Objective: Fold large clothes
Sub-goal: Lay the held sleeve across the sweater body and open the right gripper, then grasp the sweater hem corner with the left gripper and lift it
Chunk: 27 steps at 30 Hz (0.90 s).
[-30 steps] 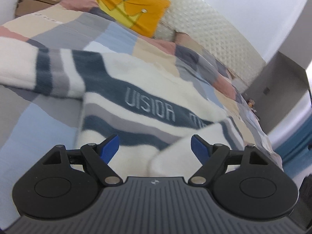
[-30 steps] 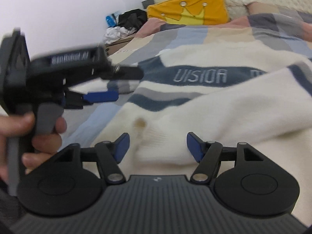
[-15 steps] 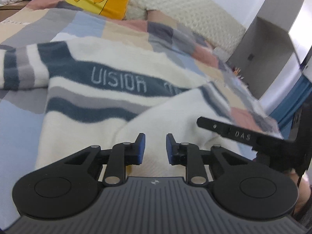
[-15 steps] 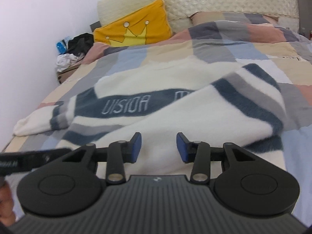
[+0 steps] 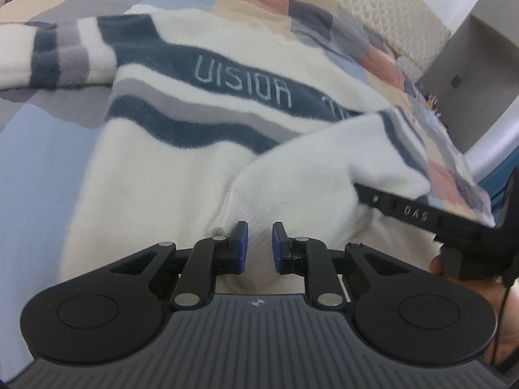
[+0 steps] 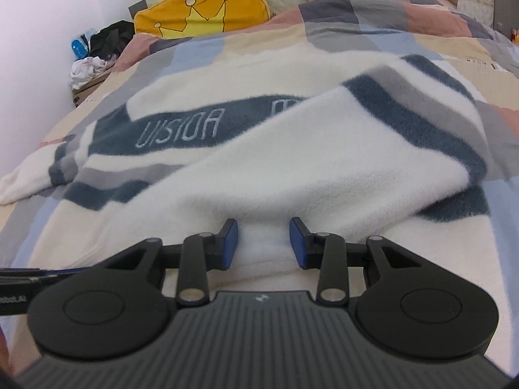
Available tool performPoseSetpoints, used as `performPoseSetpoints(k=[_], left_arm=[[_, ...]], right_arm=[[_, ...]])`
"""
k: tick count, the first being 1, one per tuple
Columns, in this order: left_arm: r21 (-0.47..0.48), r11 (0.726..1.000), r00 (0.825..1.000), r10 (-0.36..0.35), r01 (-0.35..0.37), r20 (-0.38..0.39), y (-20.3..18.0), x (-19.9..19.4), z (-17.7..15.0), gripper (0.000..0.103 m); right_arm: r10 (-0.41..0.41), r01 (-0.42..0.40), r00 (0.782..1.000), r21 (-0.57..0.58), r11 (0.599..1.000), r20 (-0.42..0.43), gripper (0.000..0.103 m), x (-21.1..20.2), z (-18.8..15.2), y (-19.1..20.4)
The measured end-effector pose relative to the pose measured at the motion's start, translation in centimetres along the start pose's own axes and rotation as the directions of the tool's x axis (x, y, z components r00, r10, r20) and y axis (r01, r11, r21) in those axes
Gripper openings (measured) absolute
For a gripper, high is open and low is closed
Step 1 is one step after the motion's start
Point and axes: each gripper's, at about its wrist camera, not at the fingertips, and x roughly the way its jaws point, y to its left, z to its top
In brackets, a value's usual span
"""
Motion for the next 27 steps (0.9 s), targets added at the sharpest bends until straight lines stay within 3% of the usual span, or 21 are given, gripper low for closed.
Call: performPoseSetpoints(k=[5,11,14,17,21,24,27], left_arm=[[-0.044,0.999,0.997,0.005,-0.001,0.078,1.1,-3.5,1.3,0.022],[-0.105,0.990,0.975,0.115,-0.096,0.190,3.9,-8.4,3.7,0.032],[-0.181,0.975,0.957,0.172,-0.131,0.235,6.9,-10.6,4.8,0.036],[-0.254,0.957,0.944,0.207,-0.141,0.256,10.3,-12.3,5.5,0.048],[-0.313,0.934,0.917,0.267,-0.171,0.297,14.6,-14.8,5.5,0.053],[-0.352,0.922,0.911,0.274,-0.158,0.308,18.3,-15.8,5.7,0.053],[-0.384,0.902,0.892,0.328,-0.199,0.310,21.6,-16.2,5.9,0.054]], right_arm=[[-0.011,0.011,1.000,0.008,1.000,0.004,0.038,-0.2,0.1,0.3],[-0.002,0.003,1.000,-0.034,0.999,0.010,0.038,-0.9,0.3,0.2],[0.012,-0.011,1.000,-0.039,0.999,0.010,0.038,-1.4,0.3,-0.1],[0.013,-0.013,1.000,-0.035,0.999,0.009,0.038,-1.5,0.4,-0.2],[0.009,-0.009,1.000,0.001,1.000,-0.008,0.038,-1.5,0.9,-0.3],[0.003,-0.003,1.000,0.029,1.000,-0.012,0.038,-2.1,1.3,-0.6],[-0.024,0.024,1.000,-0.011,1.000,-0.018,0.038,-2.5,1.1,-0.1]])
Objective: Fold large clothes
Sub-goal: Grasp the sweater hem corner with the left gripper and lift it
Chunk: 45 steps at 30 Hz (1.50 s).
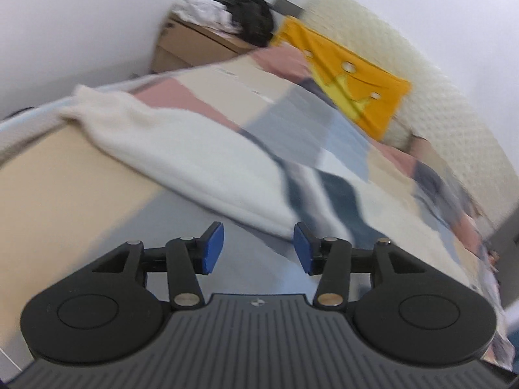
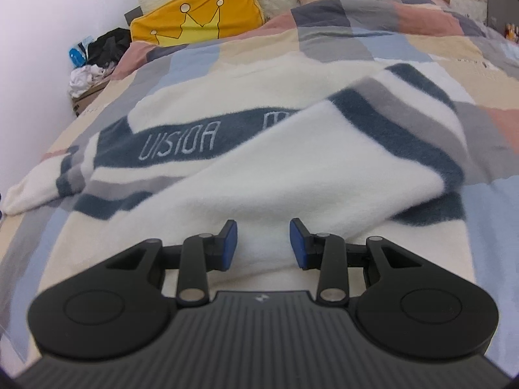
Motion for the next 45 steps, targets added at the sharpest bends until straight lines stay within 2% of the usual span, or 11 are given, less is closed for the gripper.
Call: performPoseSetpoints(k=[4,8,11,14,19,28,29,30,33,40,45], left_arm=[[-0.092,0.996,1.000,0.016,-0.015,0.017,4.9,1.7,2.1,0.058],[-0.209,0.978,1.000,0.008,-0.002,0.026,9.7,3.7,3.7,0.060],[-0.330,0.943,0.999,-0.043,0.052,0.034,12.8,5.3,4.5,0.061],[-0.391,0.917,0.996,-0.064,0.081,0.056,15.0,6.4,5.3,0.061],[-0.512,0.856,0.996,-0.044,0.077,0.075,18.1,8.0,5.9,0.061],[-0.560,0.825,0.991,0.000,0.077,0.136,20.2,10.2,7.9,0.058],[-0.561,0.824,0.990,0.005,0.074,0.139,20.2,10.4,8.2,0.055],[-0.552,0.831,0.990,0.015,0.066,0.140,20.2,10.6,8.5,0.042],[-0.484,0.875,0.988,0.077,-0.004,0.131,19.5,11.1,8.5,0.021],[-0.374,0.924,0.978,0.144,-0.079,0.150,16.5,10.3,9.3,0.014],[-0.312,0.949,0.975,0.105,-0.039,0.198,13.2,7.7,11.6,0.013]], right_arm=[[-0.065,0.064,0.998,-0.053,0.997,-0.009,0.039,-0.2,0.1,1.3],[-0.075,0.074,0.997,-0.076,0.994,-0.015,0.039,0.2,0.5,2.7],[-0.098,0.096,0.995,-0.100,0.990,-0.021,0.039,0.9,0.4,3.6],[-0.123,0.119,0.992,-0.105,0.987,-0.029,0.039,1.5,0.1,4.0],[-0.153,0.148,0.988,-0.109,0.983,-0.033,0.039,1.8,0.1,4.5],[-0.207,0.203,0.978,-0.103,0.974,-0.028,0.039,2.1,0.0,5.5],[-0.211,0.208,0.977,-0.100,0.973,-0.030,0.039,2.1,-0.1,5.6],[-0.215,0.212,0.976,-0.096,0.973,-0.030,0.039,2.0,-0.1,5.6],[-0.214,0.212,0.976,-0.085,0.974,-0.026,0.039,1.4,-0.2,5.7],[-0.218,0.214,0.975,-0.098,0.972,-0.034,0.041,1.2,-0.8,6.6],[-0.211,0.207,0.977,-0.080,0.975,-0.041,0.041,1.8,-1.1,6.3]])
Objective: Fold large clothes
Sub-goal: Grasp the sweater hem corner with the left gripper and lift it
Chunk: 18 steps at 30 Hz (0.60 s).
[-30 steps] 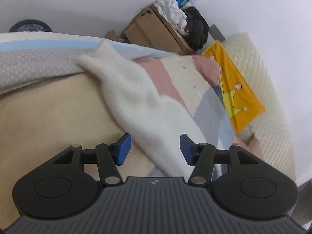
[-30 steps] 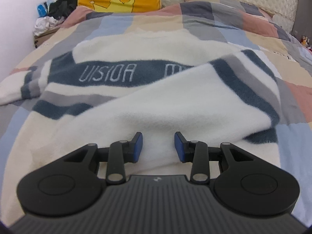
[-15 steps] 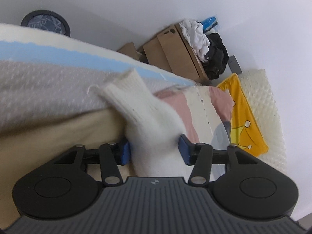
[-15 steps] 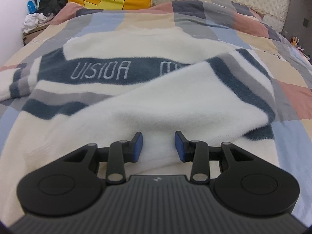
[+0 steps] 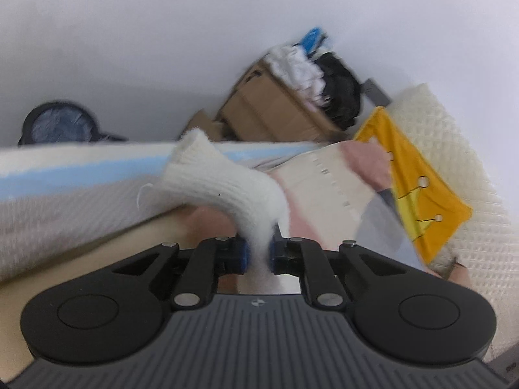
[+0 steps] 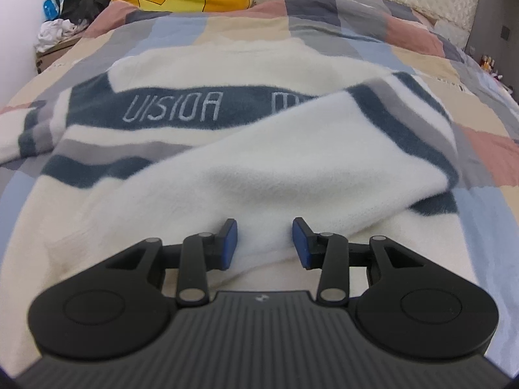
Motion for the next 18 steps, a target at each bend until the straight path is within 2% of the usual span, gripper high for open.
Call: performPoseSetpoints(k=[5,10,13,18], left_arm=[[0.107,0.990,0.996,-0.089,0.086,0.022,-6.0,-3.7,1.7,0.013],[0.235,0.960,0.985,-0.168,0.153,0.045,-13.9,-8.1,1.6,0.013],[0.297,0.929,0.970,-0.240,0.223,0.021,-18.9,-11.0,0.1,0.013],[0.433,0.850,0.943,-0.334,0.301,0.001,-27.5,-15.9,-3.9,0.013]], right_arm=[[0.025,-0.025,1.000,0.043,0.999,0.014,0.042,-0.9,0.6,-0.4],[0.082,-0.084,0.996,0.080,0.993,0.031,0.040,-2.2,1.0,-1.5],[0.096,-0.101,0.994,0.093,0.991,0.058,0.040,-3.1,1.2,-2.2],[0.118,-0.133,0.987,0.149,0.980,0.106,0.040,-4.5,1.5,-4.5]])
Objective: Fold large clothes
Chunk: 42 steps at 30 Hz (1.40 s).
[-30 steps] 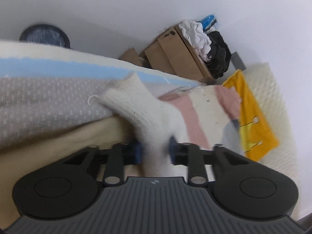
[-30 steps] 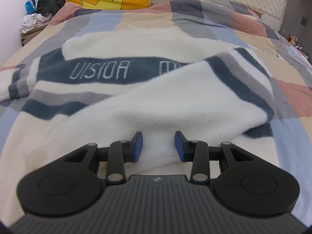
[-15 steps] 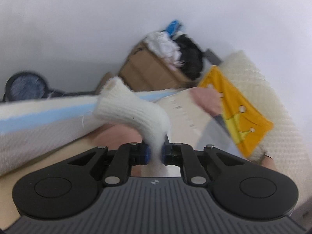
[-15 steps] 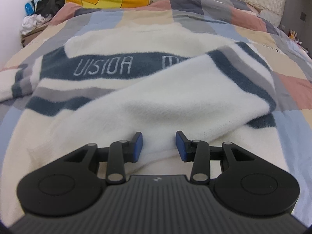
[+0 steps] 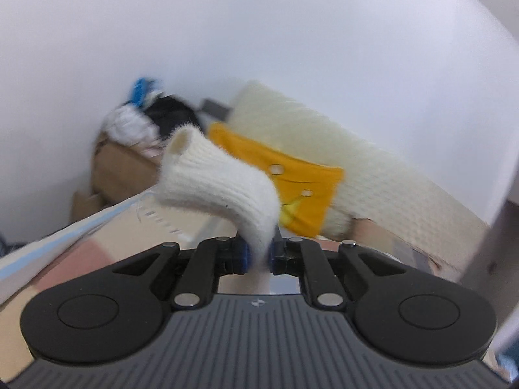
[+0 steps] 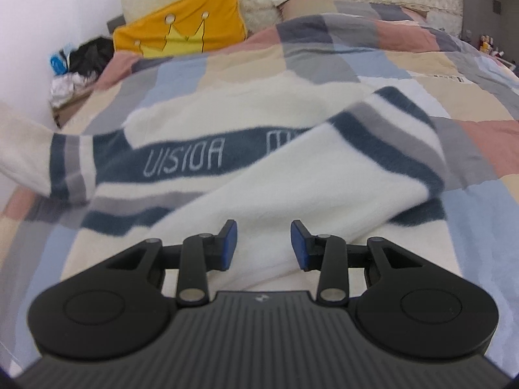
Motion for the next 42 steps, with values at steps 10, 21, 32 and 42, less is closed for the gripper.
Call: performPoseSetpoints(k=[10,21,32,42], left_arm=[[0.151,0.964,0.974,-0.208,0.220,-0.094,-18.0,-0.4,-5.9,0.013],[0.250,0.890,0.888,-0.277,0.381,-0.368,-30.2,2.0,-23.5,0.013],[0.266,0.880,0.812,-0.198,0.395,-0.549,-30.7,5.9,-37.2,0.013],[0.219,0.885,0.767,-0.206,0.411,-0.607,-30.1,4.8,-35.8,0.050]], right_arm=[[0.031,-0.038,0.994,0.064,0.997,0.105,0.040,-3.1,0.6,-5.3],[0.003,-0.049,0.983,0.250,0.967,0.183,0.042,-4.3,1.3,-12.1],[0.007,-0.082,0.979,0.361,0.929,0.206,0.042,-3.8,1.0,-16.2],[0.005,-0.075,0.977,0.320,0.945,0.212,0.042,-3.5,0.8,-16.2]])
